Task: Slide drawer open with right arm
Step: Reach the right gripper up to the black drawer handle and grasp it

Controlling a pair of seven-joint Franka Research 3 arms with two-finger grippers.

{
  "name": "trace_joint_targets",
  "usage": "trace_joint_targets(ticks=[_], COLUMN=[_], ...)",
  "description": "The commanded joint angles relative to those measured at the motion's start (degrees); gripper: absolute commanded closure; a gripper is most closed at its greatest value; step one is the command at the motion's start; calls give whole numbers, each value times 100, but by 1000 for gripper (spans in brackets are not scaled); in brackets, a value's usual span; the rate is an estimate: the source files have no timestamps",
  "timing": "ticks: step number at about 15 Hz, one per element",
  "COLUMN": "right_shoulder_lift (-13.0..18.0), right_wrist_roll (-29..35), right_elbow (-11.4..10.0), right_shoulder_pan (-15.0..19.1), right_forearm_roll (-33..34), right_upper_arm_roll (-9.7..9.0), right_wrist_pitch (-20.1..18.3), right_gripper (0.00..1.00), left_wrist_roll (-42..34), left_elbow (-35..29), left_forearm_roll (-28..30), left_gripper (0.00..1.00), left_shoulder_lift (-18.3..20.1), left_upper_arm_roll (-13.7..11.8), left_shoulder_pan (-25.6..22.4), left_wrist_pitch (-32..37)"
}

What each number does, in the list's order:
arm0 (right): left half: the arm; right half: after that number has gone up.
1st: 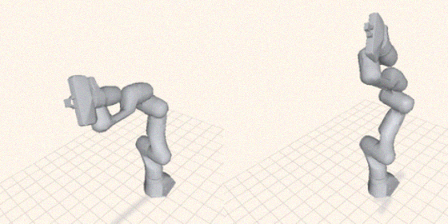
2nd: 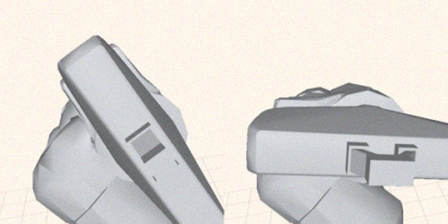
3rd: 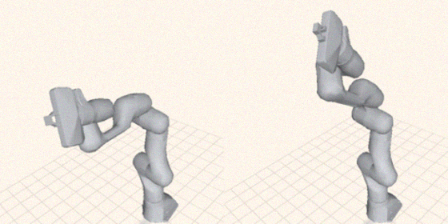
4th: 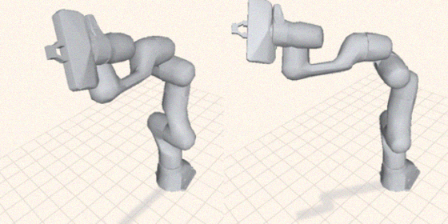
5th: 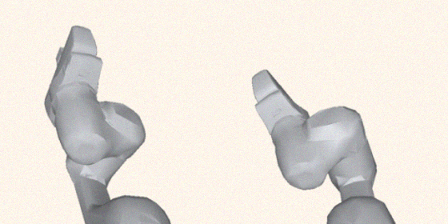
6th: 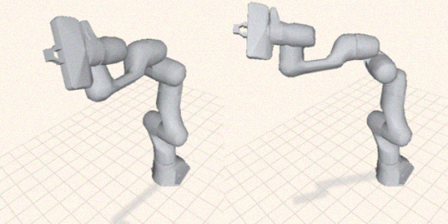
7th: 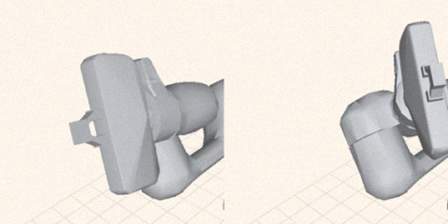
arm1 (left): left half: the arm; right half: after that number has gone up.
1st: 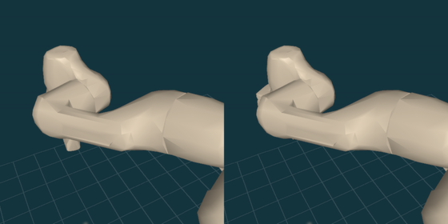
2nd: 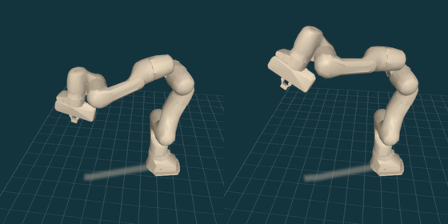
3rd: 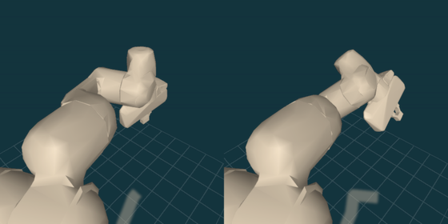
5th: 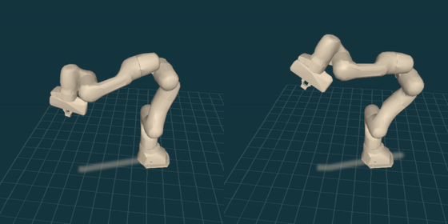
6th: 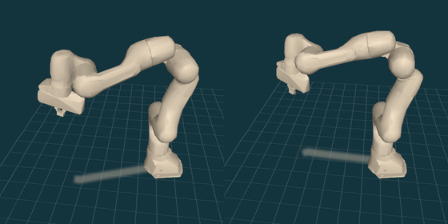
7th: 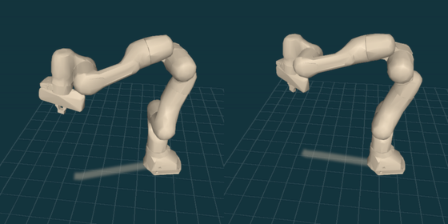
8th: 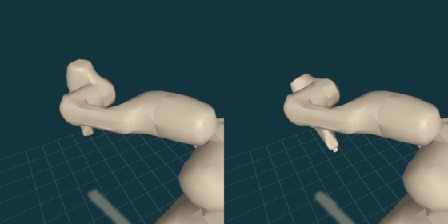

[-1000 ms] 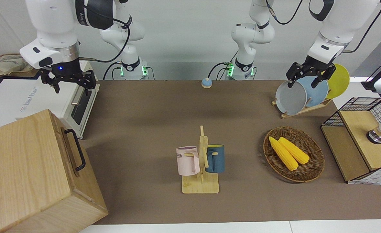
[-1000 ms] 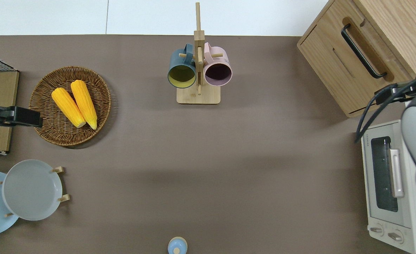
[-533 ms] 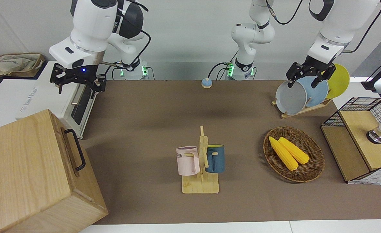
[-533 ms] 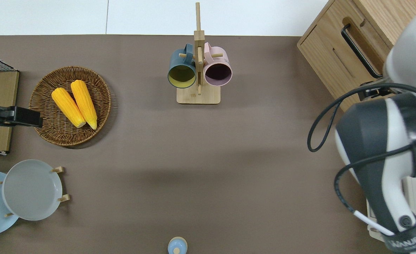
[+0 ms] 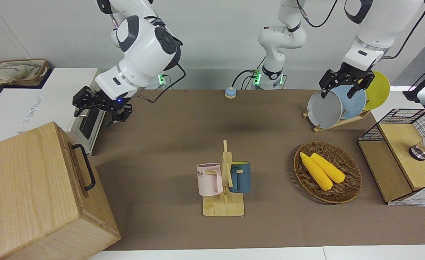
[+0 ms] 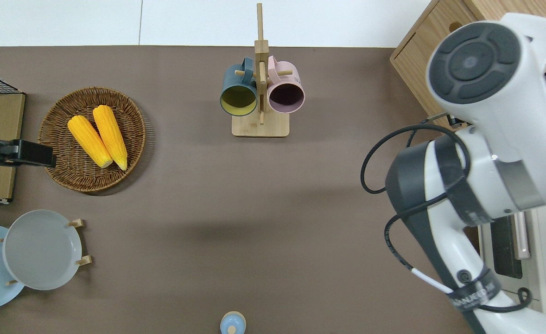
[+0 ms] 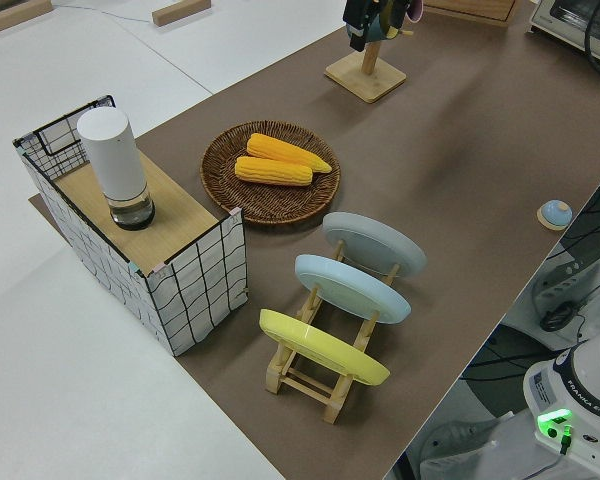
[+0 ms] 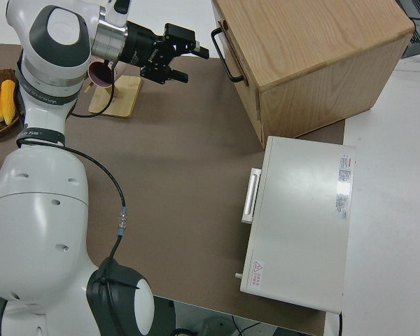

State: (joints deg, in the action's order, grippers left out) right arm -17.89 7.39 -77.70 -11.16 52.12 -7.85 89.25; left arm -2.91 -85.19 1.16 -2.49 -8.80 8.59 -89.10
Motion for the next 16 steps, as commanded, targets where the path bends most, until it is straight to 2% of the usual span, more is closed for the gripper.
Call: trace_joint_targets(ticks=[1, 6, 8, 10, 14, 16], right_shoulder_lift=[-109, -426, -505, -566, -777, -787], right_wrist_roll=[140, 192, 534, 824, 1159, 1370], right_elbow=[-325, -360, -553, -720, -817, -1018], right_shoulder_pan=[18, 18, -34, -88, -149, -132], right_forearm_roll=[744, 1387, 1886, 2117, 2495, 2793], right_upper_arm_roll=[-14, -14, -23, -23, -23, -14], right_wrist_pitch=[409, 786, 795, 795, 787, 787], right_gripper=[15, 13, 13, 13, 13, 13], left_wrist_roll=[-43, -43, -43, -43, -43, -43], left_elbow=[117, 117, 117, 117, 117, 117], left_forearm_roll=[-72, -72, -72, -72, -63, -72], left_gripper=[2, 5, 5, 5, 5, 2], left_shoulder_lift=[-76, -76, -76, -76, -76, -76], left_upper_arm_roll=[-95, -95, -95, -95, -95, -95], left_shoulder_pan=[99, 99, 99, 99, 99, 99], left_wrist_pitch=[-2, -2, -2, -2, -2, -2])
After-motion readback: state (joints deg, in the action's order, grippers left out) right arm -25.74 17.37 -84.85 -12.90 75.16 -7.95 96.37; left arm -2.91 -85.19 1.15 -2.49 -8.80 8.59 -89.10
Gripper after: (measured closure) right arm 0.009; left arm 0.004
